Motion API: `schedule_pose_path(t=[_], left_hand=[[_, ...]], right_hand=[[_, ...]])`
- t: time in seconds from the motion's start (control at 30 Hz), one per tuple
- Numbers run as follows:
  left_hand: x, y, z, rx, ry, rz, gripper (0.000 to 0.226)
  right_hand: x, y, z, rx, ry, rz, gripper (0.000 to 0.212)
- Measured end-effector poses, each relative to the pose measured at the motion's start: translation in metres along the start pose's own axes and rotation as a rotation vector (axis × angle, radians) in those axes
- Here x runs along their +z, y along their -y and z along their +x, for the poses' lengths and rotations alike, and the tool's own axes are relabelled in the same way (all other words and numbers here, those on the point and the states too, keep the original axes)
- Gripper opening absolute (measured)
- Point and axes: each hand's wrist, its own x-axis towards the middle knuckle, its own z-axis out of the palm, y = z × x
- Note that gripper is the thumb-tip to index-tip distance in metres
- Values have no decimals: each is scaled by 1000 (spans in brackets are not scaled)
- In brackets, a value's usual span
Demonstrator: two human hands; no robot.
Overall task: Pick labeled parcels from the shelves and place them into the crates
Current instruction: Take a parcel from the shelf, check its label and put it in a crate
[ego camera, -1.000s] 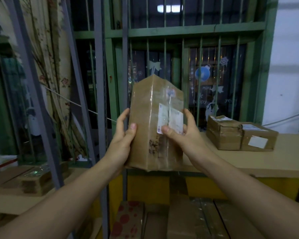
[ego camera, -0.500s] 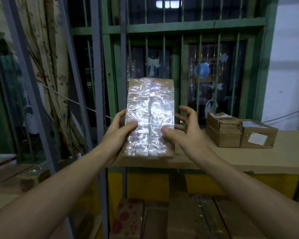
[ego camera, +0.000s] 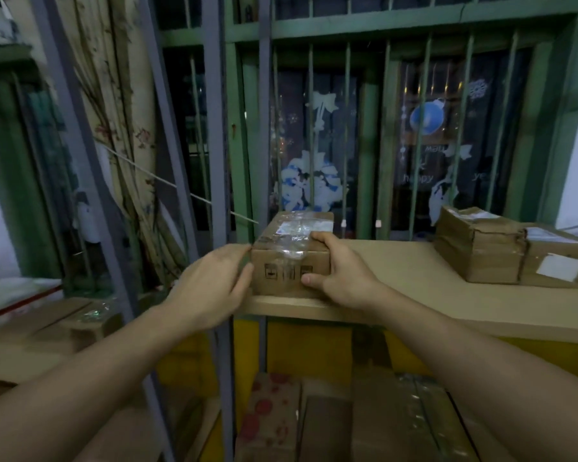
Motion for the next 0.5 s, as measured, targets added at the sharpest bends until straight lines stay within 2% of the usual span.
schedule_pose_path(t=[0.1,0.3,0.5], left_hand=[[10,25,-20,-35,106,59,52],[26,54,-38,40,302,51,56],[42,68,-55,33,330,-139,75]], right_hand=[[13,2,17,47,-6,-20,78],[31,8,38,77,4,28,75],[37,23,24,114,7,124,113]])
